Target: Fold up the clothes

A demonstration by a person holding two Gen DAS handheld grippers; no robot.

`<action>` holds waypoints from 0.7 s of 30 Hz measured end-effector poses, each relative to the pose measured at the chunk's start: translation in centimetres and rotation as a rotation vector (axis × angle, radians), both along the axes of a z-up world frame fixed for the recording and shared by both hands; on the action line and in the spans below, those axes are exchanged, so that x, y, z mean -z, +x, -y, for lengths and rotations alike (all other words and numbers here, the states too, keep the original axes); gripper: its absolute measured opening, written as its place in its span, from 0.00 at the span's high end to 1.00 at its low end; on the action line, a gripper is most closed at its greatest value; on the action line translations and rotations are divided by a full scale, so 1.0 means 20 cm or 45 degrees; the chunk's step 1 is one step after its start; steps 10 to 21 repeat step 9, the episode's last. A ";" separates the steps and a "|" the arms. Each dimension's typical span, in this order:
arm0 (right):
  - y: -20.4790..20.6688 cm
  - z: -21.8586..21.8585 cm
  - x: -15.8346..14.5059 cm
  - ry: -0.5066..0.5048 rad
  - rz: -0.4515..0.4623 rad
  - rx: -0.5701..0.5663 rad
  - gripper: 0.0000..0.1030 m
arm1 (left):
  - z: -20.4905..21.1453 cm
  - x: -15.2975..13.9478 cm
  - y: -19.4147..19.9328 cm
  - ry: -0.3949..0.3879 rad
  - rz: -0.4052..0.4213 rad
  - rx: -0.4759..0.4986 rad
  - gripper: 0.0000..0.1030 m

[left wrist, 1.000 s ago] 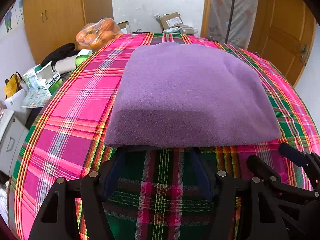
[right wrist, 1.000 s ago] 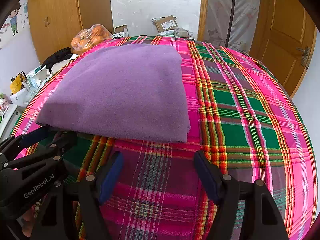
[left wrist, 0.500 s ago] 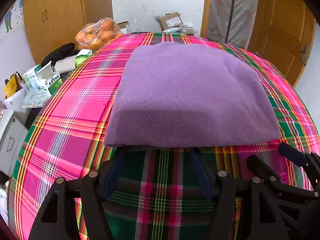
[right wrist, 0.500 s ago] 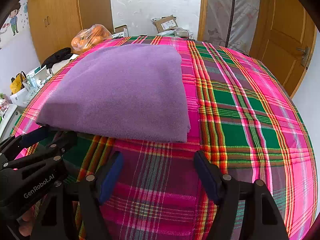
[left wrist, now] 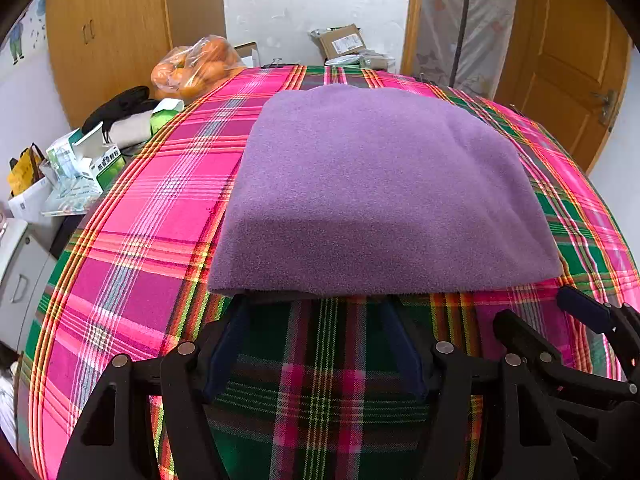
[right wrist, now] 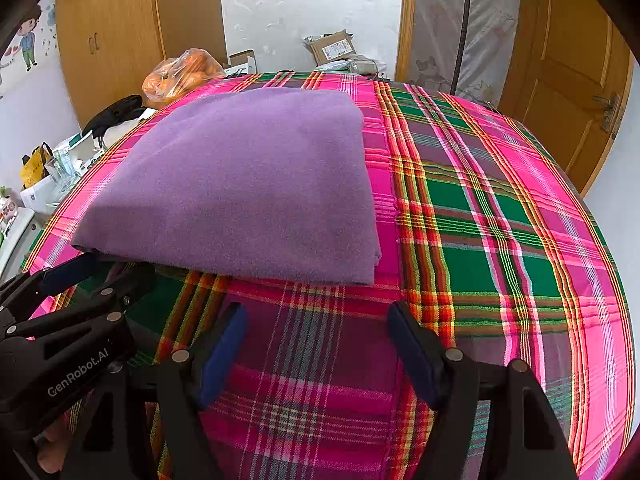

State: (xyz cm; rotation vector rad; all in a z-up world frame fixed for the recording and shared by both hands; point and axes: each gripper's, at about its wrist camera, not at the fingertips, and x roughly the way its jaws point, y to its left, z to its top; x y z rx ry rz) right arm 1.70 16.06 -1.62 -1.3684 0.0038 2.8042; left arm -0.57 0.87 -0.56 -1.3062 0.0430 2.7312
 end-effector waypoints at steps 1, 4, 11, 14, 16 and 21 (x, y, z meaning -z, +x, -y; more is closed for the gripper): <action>0.00 0.00 0.00 0.000 0.000 0.000 0.29 | 0.00 0.00 0.00 0.000 0.000 0.000 0.33; 0.00 0.00 0.00 0.000 0.000 0.000 0.29 | 0.00 0.00 0.00 0.000 0.000 0.000 0.33; 0.00 0.00 0.00 0.000 0.000 0.001 0.29 | 0.00 0.00 0.00 0.000 0.000 -0.001 0.33; 0.00 0.00 0.00 0.000 0.000 0.001 0.29 | 0.00 0.00 0.00 0.000 0.000 -0.001 0.33; 0.00 0.00 0.00 0.000 0.000 0.001 0.29 | 0.00 0.00 0.00 0.000 0.000 -0.001 0.33; 0.00 0.00 0.00 0.000 0.000 0.001 0.29 | 0.00 0.00 0.00 0.000 0.000 -0.001 0.33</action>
